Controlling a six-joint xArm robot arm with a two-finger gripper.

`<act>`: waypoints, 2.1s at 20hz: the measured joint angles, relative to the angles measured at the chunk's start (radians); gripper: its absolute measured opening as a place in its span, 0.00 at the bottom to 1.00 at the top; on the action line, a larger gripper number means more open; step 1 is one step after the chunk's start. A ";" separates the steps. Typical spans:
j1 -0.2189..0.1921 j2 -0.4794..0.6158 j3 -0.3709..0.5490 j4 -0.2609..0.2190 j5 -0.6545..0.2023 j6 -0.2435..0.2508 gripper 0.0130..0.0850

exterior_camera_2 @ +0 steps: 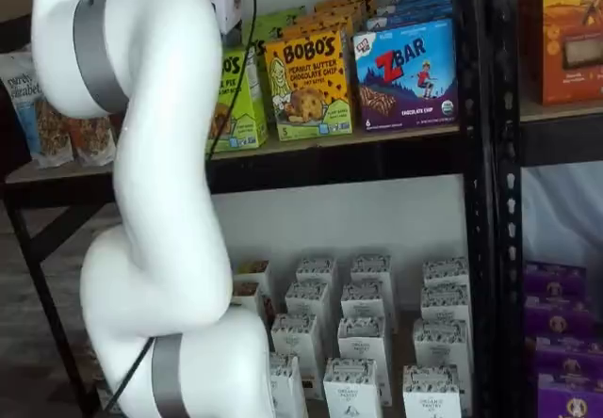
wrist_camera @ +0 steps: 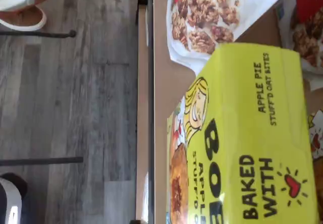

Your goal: Pick the green box on the top shelf, the fourth from the left

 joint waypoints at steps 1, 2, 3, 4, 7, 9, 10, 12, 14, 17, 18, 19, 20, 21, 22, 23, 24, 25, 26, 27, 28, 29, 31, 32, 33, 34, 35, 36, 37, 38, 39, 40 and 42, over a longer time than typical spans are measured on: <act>0.002 0.002 -0.001 -0.004 0.002 0.001 1.00; 0.003 0.005 -0.005 -0.008 0.007 0.002 1.00; 0.005 0.008 -0.008 -0.013 0.012 0.004 1.00; 0.007 0.013 -0.015 -0.018 0.022 0.005 1.00; 0.016 0.024 -0.029 -0.035 0.044 0.012 1.00; 0.021 0.023 -0.024 -0.043 0.041 0.015 1.00; 0.023 0.021 -0.020 -0.047 0.037 0.016 1.00; 0.028 0.016 -0.009 -0.054 0.026 0.019 1.00; 0.034 0.011 0.003 -0.057 0.013 0.022 1.00; 0.044 0.009 0.014 -0.066 0.000 0.030 1.00; 0.048 0.009 0.017 -0.070 -0.002 0.032 1.00; 0.051 0.009 0.019 -0.074 -0.004 0.035 1.00; 0.054 0.009 0.021 -0.078 -0.005 0.037 1.00; 0.057 0.009 0.023 -0.081 -0.006 0.038 1.00; 0.059 0.009 0.025 -0.084 -0.008 0.040 1.00; 0.061 0.008 0.029 -0.087 -0.011 0.041 1.00; 0.062 0.007 0.032 -0.088 -0.014 0.041 1.00; 0.062 0.006 0.036 -0.089 -0.017 0.042 1.00; 0.062 0.006 0.038 -0.090 -0.018 0.041 1.00; 0.062 0.005 0.040 -0.091 -0.021 0.041 1.00; 0.062 0.004 0.043 -0.093 -0.023 0.040 1.00; 0.060 0.003 0.045 -0.093 -0.026 0.038 1.00; 0.056 0.001 0.048 -0.095 -0.029 0.034 1.00; 0.054 0.000 0.050 -0.095 -0.030 0.032 1.00; 0.051 -0.001 0.051 -0.095 -0.030 0.029 1.00; 0.049 -0.002 0.052 -0.095 -0.031 0.027 1.00; 0.048 -0.003 0.054 -0.094 -0.033 0.026 1.00; 0.047 -0.005 0.056 -0.094 -0.035 0.024 1.00; 0.046 -0.005 0.057 -0.095 -0.036 0.023 1.00; 0.046 -0.006 0.057 -0.095 -0.036 0.023 1.00; 0.045 -0.006 0.057 -0.096 -0.036 0.023 0.94; 0.045 -0.006 0.057 -0.096 -0.035 0.023 0.94; 0.045 -0.007 0.059 -0.097 -0.035 0.022 0.89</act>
